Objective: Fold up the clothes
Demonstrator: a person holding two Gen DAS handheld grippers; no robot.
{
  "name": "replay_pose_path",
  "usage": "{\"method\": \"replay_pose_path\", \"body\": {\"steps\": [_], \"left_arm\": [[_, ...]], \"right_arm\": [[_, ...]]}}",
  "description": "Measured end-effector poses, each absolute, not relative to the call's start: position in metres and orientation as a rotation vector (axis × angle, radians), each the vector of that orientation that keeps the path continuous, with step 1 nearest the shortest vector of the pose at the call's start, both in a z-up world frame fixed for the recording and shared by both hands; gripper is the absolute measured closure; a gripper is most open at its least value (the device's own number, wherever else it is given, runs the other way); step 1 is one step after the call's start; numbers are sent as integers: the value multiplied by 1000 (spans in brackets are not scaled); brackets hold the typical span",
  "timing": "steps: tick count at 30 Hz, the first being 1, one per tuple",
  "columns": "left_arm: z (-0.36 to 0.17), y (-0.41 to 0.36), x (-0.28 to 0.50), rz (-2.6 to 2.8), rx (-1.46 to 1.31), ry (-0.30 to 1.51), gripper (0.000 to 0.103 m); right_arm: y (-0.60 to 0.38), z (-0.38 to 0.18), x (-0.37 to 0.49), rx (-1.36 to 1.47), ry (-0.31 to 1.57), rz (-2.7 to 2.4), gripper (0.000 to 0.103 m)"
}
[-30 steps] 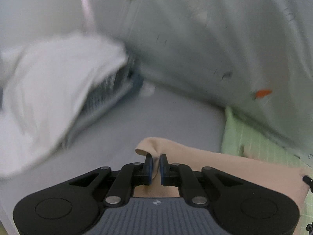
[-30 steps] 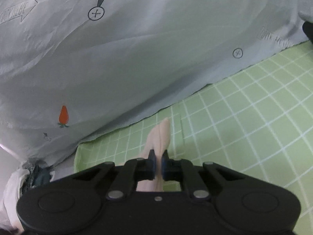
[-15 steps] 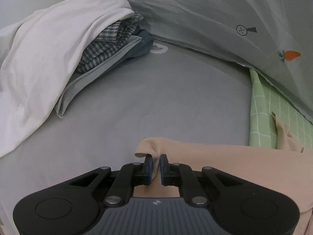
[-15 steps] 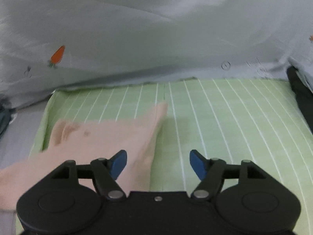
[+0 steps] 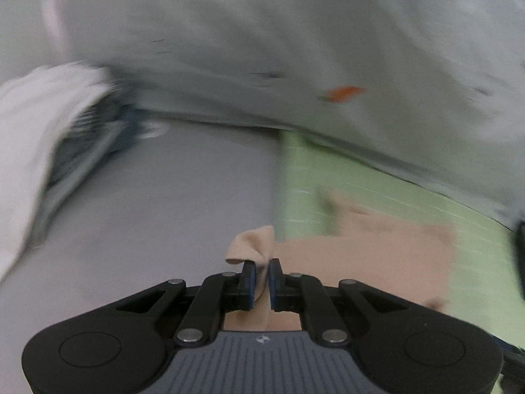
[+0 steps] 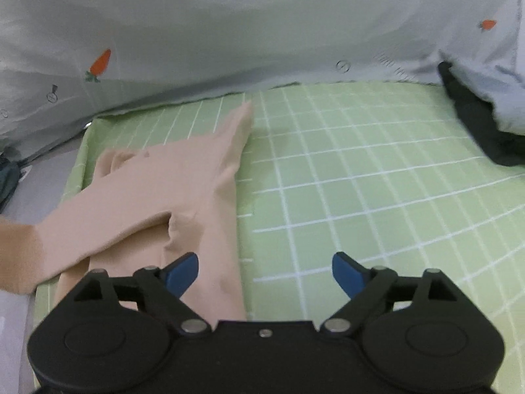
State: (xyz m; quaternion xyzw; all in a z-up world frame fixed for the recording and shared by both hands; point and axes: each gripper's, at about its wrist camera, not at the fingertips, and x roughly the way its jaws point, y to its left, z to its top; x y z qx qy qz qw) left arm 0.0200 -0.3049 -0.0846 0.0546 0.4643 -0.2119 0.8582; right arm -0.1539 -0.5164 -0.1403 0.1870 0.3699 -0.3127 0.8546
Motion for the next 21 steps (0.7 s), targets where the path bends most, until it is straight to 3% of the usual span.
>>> {"method": "replay_pose_path", "body": {"steps": [5,7,9,14,18,21], "left_arm": [[-85,-350,-33,-673,222,999,92],[-85,-369,-55,-764,265,1006,87],[-85,-387,-76,-856,308,1012,68],[-92,-379,-99,-768,382,1012,31],[-93,-354,-95,-639,342,1030,29],[-90,-335,-91,-553,328,1042,29]], "right_arm": [[-509,-136,-180,419,774,-665,13],[-506,-135,-190,424,775,-668,13],[-503,-134,-200,430,777,-671,13],[-492,-132,-218,430,773,-663,11],[-477,-132,-212,402,757,-583,12],[-464,-131,-200,384,736,-483,21]]}}
